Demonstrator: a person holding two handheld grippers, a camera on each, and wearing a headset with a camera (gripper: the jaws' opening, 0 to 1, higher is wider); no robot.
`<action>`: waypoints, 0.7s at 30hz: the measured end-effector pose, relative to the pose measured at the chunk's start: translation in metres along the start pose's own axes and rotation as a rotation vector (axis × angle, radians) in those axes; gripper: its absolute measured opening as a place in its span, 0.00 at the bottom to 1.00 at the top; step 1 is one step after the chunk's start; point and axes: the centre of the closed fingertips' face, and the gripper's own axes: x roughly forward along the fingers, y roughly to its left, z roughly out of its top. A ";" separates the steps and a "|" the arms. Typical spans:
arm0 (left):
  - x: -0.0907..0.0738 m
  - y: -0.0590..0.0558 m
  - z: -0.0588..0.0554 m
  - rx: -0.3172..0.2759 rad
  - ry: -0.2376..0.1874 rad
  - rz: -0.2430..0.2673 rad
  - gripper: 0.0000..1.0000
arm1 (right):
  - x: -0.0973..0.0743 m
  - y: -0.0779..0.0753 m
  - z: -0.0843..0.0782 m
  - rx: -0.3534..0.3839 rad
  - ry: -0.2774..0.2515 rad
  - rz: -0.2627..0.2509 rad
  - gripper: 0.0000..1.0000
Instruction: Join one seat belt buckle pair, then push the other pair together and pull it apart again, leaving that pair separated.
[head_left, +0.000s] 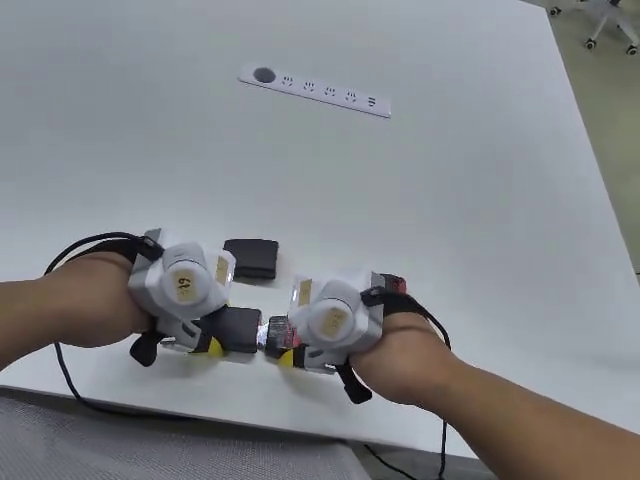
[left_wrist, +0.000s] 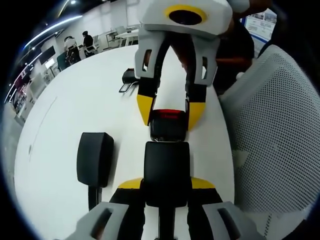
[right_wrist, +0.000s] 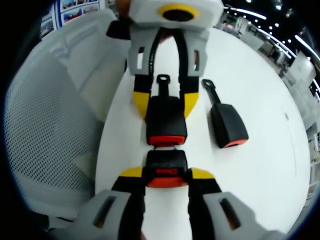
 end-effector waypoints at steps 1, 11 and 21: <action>0.000 0.000 0.000 0.003 0.003 -0.003 0.32 | 0.001 -0.001 0.000 0.007 -0.007 0.001 0.30; 0.001 0.002 0.000 0.027 0.008 -0.007 0.33 | 0.002 -0.002 0.001 0.023 -0.028 0.006 0.32; 0.002 0.004 -0.001 0.033 0.052 0.000 0.34 | 0.003 -0.004 0.002 0.054 -0.008 0.043 0.33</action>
